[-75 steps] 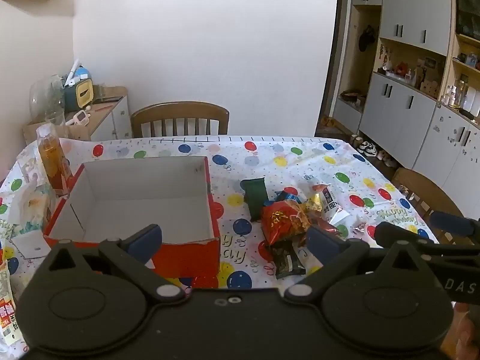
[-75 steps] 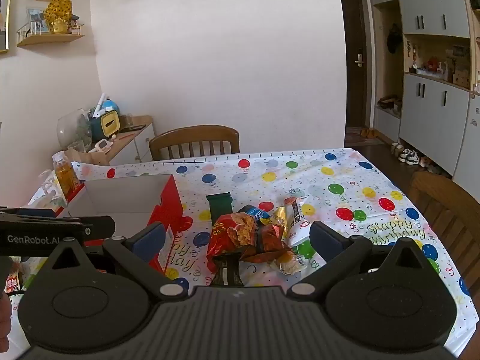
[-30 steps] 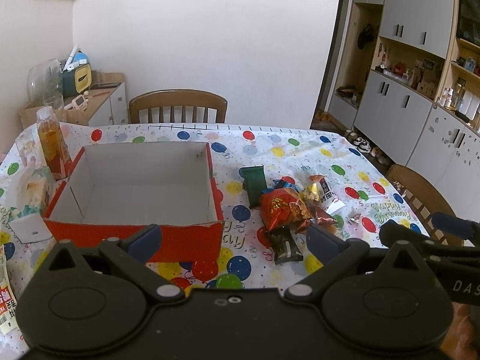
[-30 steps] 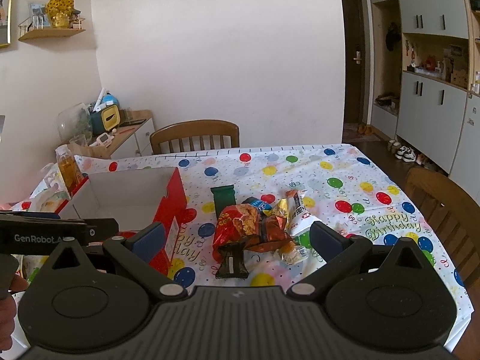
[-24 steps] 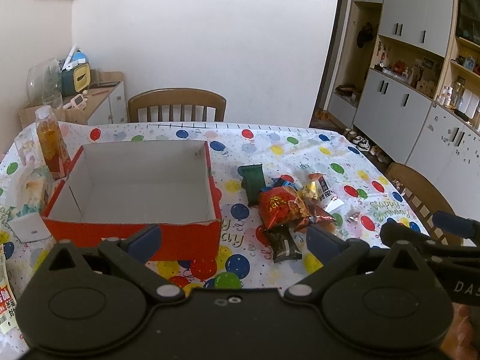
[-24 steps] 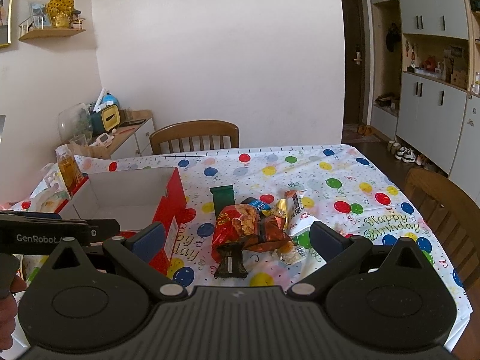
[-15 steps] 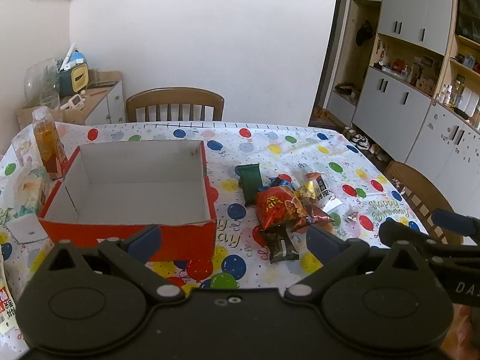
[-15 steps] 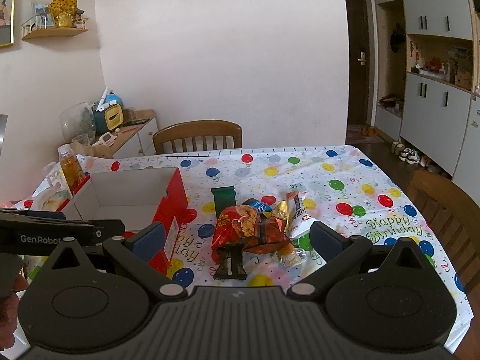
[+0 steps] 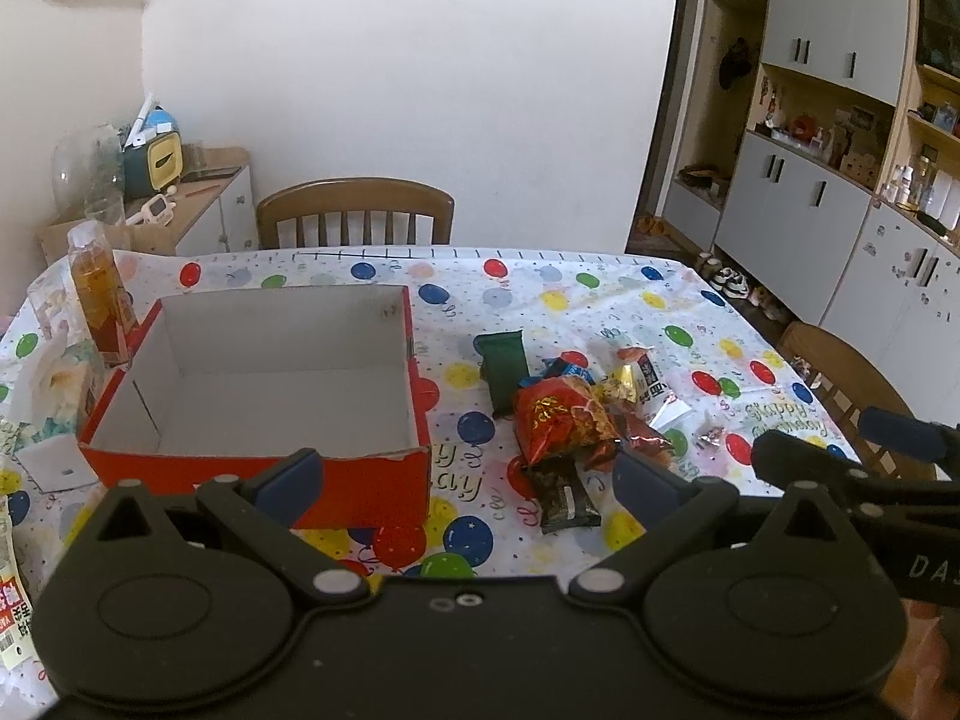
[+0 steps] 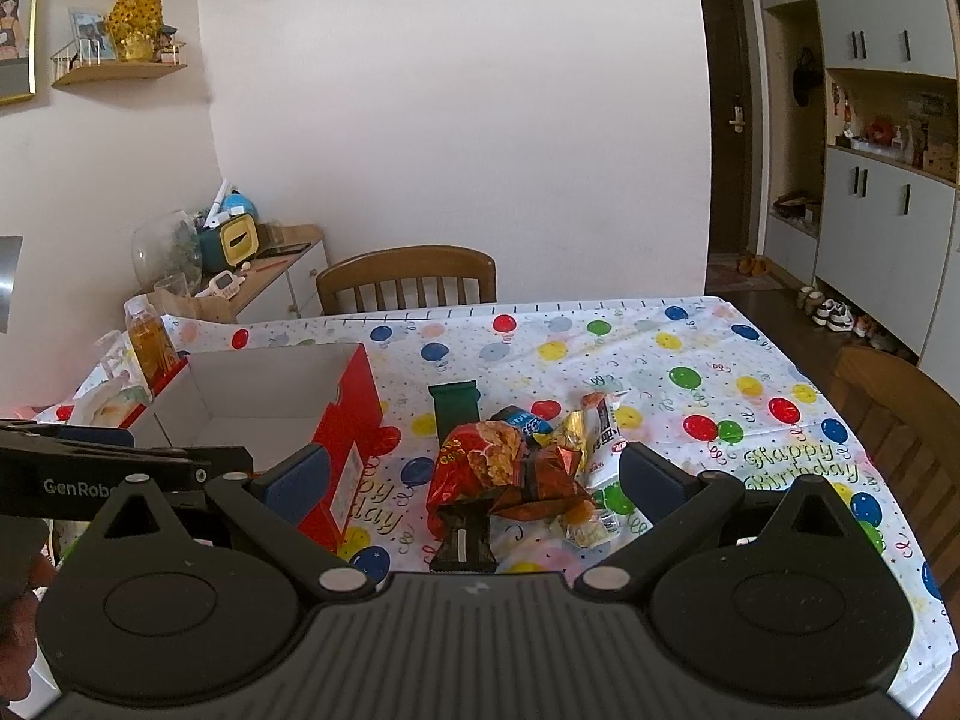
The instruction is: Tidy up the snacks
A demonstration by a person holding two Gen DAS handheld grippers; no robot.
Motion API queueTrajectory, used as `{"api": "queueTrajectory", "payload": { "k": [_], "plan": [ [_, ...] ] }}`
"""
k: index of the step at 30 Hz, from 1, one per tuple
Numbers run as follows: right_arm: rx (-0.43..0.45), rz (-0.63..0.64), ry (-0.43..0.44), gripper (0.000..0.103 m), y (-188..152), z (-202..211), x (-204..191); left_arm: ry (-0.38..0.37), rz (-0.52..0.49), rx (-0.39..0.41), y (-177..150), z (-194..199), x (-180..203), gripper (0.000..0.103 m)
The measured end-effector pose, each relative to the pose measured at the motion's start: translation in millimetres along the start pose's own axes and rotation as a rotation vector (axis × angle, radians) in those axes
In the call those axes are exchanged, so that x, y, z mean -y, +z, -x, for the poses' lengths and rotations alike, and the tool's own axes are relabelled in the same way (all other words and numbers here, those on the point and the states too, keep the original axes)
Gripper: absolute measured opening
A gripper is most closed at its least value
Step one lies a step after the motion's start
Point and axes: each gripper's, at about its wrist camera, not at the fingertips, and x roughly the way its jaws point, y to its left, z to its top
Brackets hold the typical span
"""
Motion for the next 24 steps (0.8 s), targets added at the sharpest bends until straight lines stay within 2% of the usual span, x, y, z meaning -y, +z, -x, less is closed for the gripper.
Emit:
{"api": "queueTrajectory", "payload": {
  "k": [16,24],
  "plan": [
    [0.033,0.037,0.013,0.103,4.8,-10.3,10.7,0.025,0.012,0.016,5.7,-7.3,9.5,0.103],
    [0.015,0.04,-0.006,0.103,9.6,-33.2,33.7,0.008,0.011,-0.003,9.9,-25.7,19.8,0.103]
  ]
}}
